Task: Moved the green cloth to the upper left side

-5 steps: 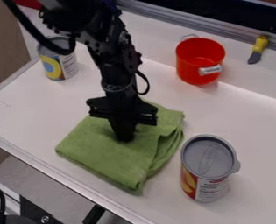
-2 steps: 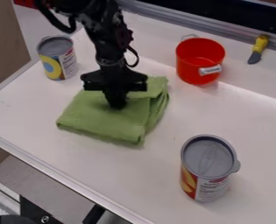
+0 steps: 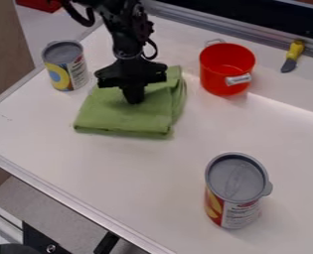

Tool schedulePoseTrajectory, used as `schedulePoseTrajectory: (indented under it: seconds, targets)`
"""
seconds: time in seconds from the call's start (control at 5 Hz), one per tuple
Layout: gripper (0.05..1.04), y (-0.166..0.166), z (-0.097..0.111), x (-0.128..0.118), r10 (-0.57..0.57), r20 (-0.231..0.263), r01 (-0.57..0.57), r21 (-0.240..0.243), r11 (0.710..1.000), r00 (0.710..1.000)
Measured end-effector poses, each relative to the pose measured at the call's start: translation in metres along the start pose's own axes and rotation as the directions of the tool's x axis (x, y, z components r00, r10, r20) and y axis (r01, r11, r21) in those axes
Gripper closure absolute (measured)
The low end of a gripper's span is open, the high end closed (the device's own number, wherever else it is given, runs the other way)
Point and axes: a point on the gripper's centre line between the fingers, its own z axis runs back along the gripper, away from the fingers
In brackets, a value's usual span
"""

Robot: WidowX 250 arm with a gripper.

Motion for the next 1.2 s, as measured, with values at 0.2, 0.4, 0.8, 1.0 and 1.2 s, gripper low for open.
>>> schedulePoseTrajectory:
  seconds: [0.2, 0.4, 0.8, 1.0, 1.2]
  targets:
    - [1.031, -0.004, -0.005, 0.015, 0.031, 0.023, -0.031, 0.017, 0.999, 0.999]
    - [1.031, -0.005, -0.006, 0.020, 0.041, 0.015, -0.042, 0.035, 0.999, 0.999]
    - [0.996, 0.007, 0.011, -0.002, 0.021, -0.053, -0.021, 0.002, 1.000, 0.998]
    - [0.843, 0.008, 0.032, 0.004, 0.081, -0.050, -0.082, -0.013, 0.997, 0.995]
    - [0.600, 0.007, 0.064, 0.012, 0.122, 0.014, -0.121, -0.052, 0.991, 0.992]
